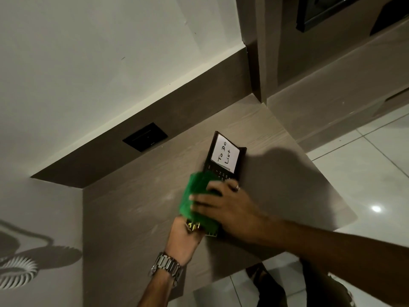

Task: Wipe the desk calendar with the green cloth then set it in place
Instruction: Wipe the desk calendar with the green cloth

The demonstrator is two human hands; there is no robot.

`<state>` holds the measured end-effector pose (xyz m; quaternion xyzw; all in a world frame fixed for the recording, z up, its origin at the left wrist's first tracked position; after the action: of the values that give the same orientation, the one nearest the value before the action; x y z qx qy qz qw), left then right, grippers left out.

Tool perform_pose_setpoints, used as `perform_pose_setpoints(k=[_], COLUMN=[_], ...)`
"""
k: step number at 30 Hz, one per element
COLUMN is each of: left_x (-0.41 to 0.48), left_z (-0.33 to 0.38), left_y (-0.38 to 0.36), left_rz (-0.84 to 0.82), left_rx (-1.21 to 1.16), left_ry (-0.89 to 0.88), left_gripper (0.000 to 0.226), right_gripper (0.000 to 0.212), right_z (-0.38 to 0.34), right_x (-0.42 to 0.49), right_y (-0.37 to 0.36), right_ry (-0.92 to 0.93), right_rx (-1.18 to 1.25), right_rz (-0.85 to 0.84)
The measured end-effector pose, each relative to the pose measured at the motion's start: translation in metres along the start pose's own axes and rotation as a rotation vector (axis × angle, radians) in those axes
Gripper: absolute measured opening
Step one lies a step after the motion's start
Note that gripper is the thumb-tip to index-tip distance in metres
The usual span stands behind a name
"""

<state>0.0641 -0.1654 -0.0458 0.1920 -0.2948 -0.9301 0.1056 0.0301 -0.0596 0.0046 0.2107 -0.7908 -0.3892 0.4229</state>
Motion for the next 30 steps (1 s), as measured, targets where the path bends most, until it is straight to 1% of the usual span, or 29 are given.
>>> perform_pose_setpoints(k=[2, 5, 6, 7, 8, 9, 11, 12, 14, 15, 16, 17, 19, 20, 21, 22, 23, 25, 26, 28, 30], left_x=[-0.001, -0.003, -0.003, -0.003, -0.003, -0.004, -0.002, -0.002, -0.002, -0.001, -0.001, -0.002, -0.003, -0.002, -0.001, 0.0, 0.0, -0.001, -0.002, -0.004, -0.004], left_z=[0.002, 0.004, 0.004, 0.003, 0.002, 0.004, 0.001, -0.003, -0.003, 0.0, 0.003, 0.007, 0.01, 0.008, 0.006, 0.003, 0.0, -0.004, -0.004, -0.004, -0.003], left_y=[-0.005, -0.009, -0.011, -0.012, -0.012, -0.012, -0.007, -0.006, -0.007, -0.008, -0.008, -0.009, -0.011, -0.011, -0.01, -0.01, -0.009, -0.009, -0.009, -0.01, -0.011], left_rz=[-0.06, -0.1, -0.11, -0.12, -0.127, -0.117, -0.066, -0.038, -0.022, -0.017, -0.025, -0.052, -0.101, -0.106, -0.104, -0.098, -0.094, -0.109, -0.119, -0.131, -0.13], left_rx=[-0.009, 0.059, 0.067, 0.057, 0.044, 0.046, 0.086, 0.11, 0.125, 0.103, 0.079, 0.062, 0.033, 0.032, 0.034, 0.033, 0.029, 0.028, 0.025, 0.011, -0.016], left_ry=[-0.001, -0.034, -0.037, -0.026, -0.02, -0.033, -0.069, -0.067, -0.072, -0.091, -0.108, -0.112, -0.103, -0.088, -0.082, -0.075, -0.067, -0.038, -0.031, -0.03, 0.005], left_gripper=[0.043, 0.05, 0.053, 0.055, 0.055, 0.052, 0.041, 0.041, 0.043, 0.044, 0.045, 0.044, 0.043, 0.045, 0.047, 0.05, 0.05, 0.046, 0.043, 0.041, 0.044], right_gripper=[0.074, 0.065, 0.062, 0.061, 0.063, 0.065, 0.06, 0.057, 0.059, 0.065, 0.071, 0.075, 0.076, 0.076, 0.077, 0.08, 0.081, 0.076, 0.074, 0.074, 0.065], right_z=[0.041, 0.095, 0.1, 0.095, 0.081, 0.059, 0.007, -0.014, -0.024, -0.013, 0.003, 0.023, 0.057, 0.063, 0.059, 0.048, 0.03, -0.008, -0.017, -0.011, 0.018], right_x=[0.015, 0.032, 0.035, 0.039, 0.041, 0.04, 0.029, 0.019, 0.004, 0.001, 0.001, 0.002, 0.003, 0.001, -0.002, -0.008, -0.016, -0.038, -0.046, -0.047, -0.032], right_y=[0.017, 0.039, 0.04, 0.039, 0.036, 0.031, 0.014, 0.008, 0.007, 0.01, 0.013, 0.017, 0.024, 0.024, 0.021, 0.015, 0.005, -0.013, -0.018, -0.017, -0.004], right_ry=[-0.171, -0.406, -0.448, -0.451, -0.419, -0.351, -0.156, -0.057, 0.046, 0.043, -0.003, -0.088, -0.276, -0.327, -0.331, -0.289, -0.209, -0.025, 0.032, 0.093, 0.048], right_rx=[-0.047, -0.098, -0.087, -0.085, -0.089, -0.076, 0.041, 0.097, 0.137, 0.123, 0.098, 0.074, 0.056, 0.058, 0.06, 0.069, 0.086, 0.127, 0.123, 0.069, 0.037], right_rz=[0.062, 0.102, 0.095, 0.085, 0.072, 0.055, -0.013, -0.04, -0.06, -0.05, -0.029, -0.002, 0.069, 0.103, 0.131, 0.14, 0.13, 0.081, 0.049, 0.039, 0.109])
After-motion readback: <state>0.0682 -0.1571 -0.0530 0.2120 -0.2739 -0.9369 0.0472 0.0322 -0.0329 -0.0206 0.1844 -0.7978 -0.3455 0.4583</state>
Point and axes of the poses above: each hand's wrist, its own x-axis towards the middle knuckle, its own y-axis out of the back of the hand, z = x × y, the point moved 10 cm from there along x, towards the middle knuckle, and after that the axes turned 8 degrees about z, right-handed, at the moved point
